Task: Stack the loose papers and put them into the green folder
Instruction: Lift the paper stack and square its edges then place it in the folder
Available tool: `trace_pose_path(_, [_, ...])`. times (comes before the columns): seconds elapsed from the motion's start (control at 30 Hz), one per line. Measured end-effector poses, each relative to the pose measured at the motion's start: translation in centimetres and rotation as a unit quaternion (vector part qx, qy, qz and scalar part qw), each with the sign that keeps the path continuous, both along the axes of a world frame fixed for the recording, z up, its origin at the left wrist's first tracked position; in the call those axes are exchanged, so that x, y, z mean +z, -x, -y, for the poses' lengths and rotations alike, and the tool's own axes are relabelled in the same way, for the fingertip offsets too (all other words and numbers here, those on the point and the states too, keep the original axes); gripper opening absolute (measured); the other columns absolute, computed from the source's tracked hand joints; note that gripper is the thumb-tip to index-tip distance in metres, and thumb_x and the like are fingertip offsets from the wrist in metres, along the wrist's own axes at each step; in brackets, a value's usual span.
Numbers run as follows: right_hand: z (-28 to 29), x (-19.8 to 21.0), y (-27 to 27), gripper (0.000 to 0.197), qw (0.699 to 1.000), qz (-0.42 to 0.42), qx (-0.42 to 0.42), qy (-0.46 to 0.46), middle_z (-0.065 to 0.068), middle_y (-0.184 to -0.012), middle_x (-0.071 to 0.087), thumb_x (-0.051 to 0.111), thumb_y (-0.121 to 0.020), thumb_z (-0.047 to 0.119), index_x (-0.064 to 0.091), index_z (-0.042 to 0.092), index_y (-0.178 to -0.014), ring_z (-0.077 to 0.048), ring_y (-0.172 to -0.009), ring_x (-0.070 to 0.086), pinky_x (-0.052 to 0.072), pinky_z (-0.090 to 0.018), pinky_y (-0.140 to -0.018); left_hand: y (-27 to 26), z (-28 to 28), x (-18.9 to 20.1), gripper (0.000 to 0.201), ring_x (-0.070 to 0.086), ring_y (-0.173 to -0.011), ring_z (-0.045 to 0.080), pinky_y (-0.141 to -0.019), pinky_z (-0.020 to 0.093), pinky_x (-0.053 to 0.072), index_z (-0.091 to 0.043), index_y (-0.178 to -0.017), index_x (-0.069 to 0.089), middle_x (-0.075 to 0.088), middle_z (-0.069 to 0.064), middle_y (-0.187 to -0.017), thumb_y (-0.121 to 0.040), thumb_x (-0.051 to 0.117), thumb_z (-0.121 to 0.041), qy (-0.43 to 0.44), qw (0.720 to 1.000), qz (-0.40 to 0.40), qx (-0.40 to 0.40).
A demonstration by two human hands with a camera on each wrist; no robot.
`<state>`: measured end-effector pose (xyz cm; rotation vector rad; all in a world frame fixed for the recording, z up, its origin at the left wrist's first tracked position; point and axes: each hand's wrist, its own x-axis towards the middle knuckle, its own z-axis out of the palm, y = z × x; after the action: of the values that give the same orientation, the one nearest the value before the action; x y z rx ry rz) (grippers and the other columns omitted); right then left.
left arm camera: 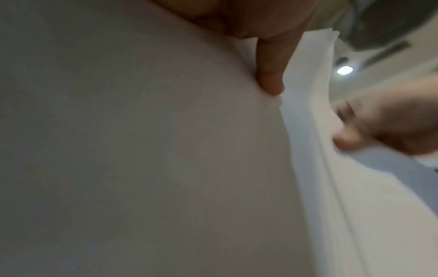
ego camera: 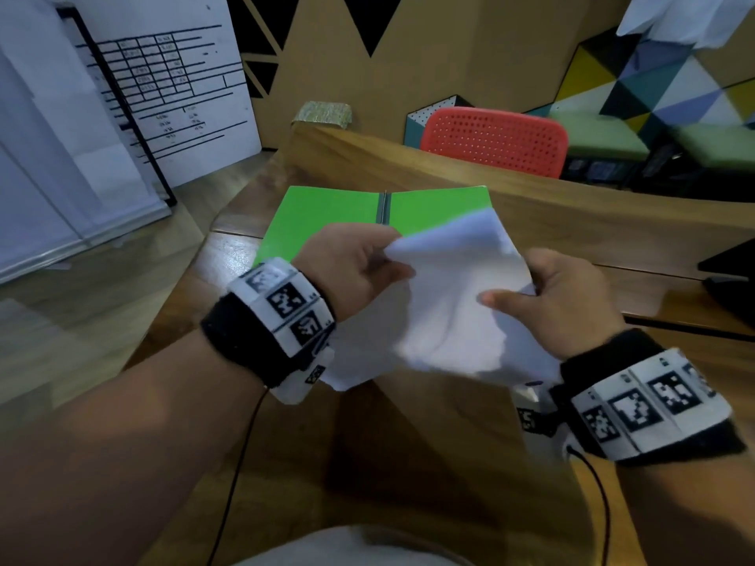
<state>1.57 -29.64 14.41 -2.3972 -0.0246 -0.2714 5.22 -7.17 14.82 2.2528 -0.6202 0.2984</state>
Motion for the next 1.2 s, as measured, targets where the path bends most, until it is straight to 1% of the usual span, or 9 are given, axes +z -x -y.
trace_pose_path(0.07, [1.8,-0.6,-0.4,0.027,0.998,-0.042,-0.032,-0.043,-0.017,-0.083,0.070,0.081,-0.066,0.027,0.069,0.007,-0.081,-0.037,-0.082,0.063,0.052,-0.047,-0.076,0.0,-0.8,0.3,0.013,0.062,-0.062,0.025,-0.060,0.032,0.051,-0.019,-0.078,0.066,0.066,0.007,-0.068,-0.071,0.066,-0.029,0.125,0.990,-0.060,0.034])
trace_pose_path(0.17, [2.8,-1.0,-0.3,0.021,0.973,-0.060,-0.058,-0.215,-0.017,-0.081,0.070,0.081,-0.062,0.014,0.067,0.008,-0.076,-0.034,-0.075,0.064,0.052,-0.046,-0.075,0.3,-1.3,0.8,0.014,0.057,-0.052,0.005,-0.054,0.020,0.049,-0.016,-0.084,0.068,0.066,-0.010,-0.057,-0.071,0.073,-0.012,0.223,0.967,-0.113,0.044])
trace_pose_path(0.33, [1.2,-2.8,-0.7,0.051,0.830,-0.027,0.051,-0.554,0.001,-0.092,0.074,0.084,-0.052,0.022,0.063,0.013,-0.097,-0.017,-0.086,0.070,0.058,-0.032,-0.074,0.3,-1.4,0.6,0.015,0.059,-0.047,-0.006,-0.046,0.009,0.046,-0.012,-0.089,0.062,0.065,-0.021,-0.050,-0.082,0.061,0.001,0.350,0.920,-0.154,0.083])
trace_pose_path(0.5, [-2.1,-3.9,-0.4,0.060,0.861,0.034,0.011,-0.508,0.002,-0.103,0.073,0.083,-0.056,0.036,0.063,0.014,-0.107,-0.027,-0.106,0.065,0.051,-0.043,-0.092,0.7,-0.5,-1.8,0.022,0.058,-0.049,-0.008,-0.048,0.009,0.047,-0.006,-0.104,0.065,0.065,-0.023,-0.051,-0.082,0.062,-0.001,0.384,0.901,-0.136,0.148])
trace_pose_path(0.63, [-3.1,-5.6,0.1,0.029,0.896,0.028,-0.021,-0.442,0.019,-0.087,0.073,0.065,-0.080,0.003,0.061,0.018,-0.104,0.000,-0.089,0.068,0.055,-0.021,-0.076,0.6,-1.1,-4.7,0.017,0.056,-0.054,-0.016,-0.054,0.001,0.044,-0.020,-0.094,0.066,0.065,-0.024,-0.056,-0.081,0.066,-0.008,0.318,0.916,-0.145,0.196])
trace_pose_path(0.73, [-3.6,-7.1,0.5,0.032,0.907,-0.004,-0.049,-0.418,0.021,-0.081,0.066,0.062,-0.083,0.000,0.057,0.031,-0.089,0.013,-0.071,0.063,0.048,-0.005,-0.059,1.0,-1.3,-6.7,0.015,0.062,-0.072,0.000,-0.064,0.013,0.049,-0.022,-0.096,0.064,0.064,-0.009,-0.081,-0.082,0.066,-0.016,0.247,0.931,-0.170,0.207])
trace_pose_path(0.8, [-3.6,-7.3,0.5,0.027,0.907,-0.010,-0.059,-0.418,0.016,-0.086,0.061,0.063,-0.083,0.002,0.058,0.027,-0.090,0.009,-0.071,0.061,0.046,-0.002,-0.055,0.9,-1.3,-7.2,0.020,0.060,-0.077,0.009,-0.071,0.021,0.047,-0.018,-0.102,0.064,0.063,-0.008,-0.085,-0.082,0.065,-0.020,0.225,0.935,-0.170,0.215])
trace_pose_path(0.97, [-3.2,-6.8,0.2,0.027,0.898,0.011,-0.059,-0.437,0.013,-0.087,0.061,0.060,-0.084,-0.001,0.056,0.014,-0.106,0.016,-0.064,0.061,0.046,-0.003,-0.055,0.6,-1.2,-7.3,0.015,0.060,-0.063,-0.011,-0.060,0.008,0.049,-0.026,-0.084,0.065,0.063,-0.020,-0.075,-0.079,0.069,-0.012,0.279,0.923,-0.183,0.190])
trace_pose_path(1.2, [-2.0,-7.4,-0.1,0.029,0.905,0.006,-0.063,-0.421,0.014,-0.091,0.060,0.061,-0.083,0.000,0.055,0.016,-0.107,0.018,-0.067,0.060,0.046,-0.002,-0.060,0.5,-0.6,-7.8,0.020,0.059,-0.057,-0.014,-0.056,0.005,0.049,-0.018,-0.097,0.066,0.065,-0.016,-0.076,-0.079,0.068,-0.009,0.289,0.922,-0.200,0.163])
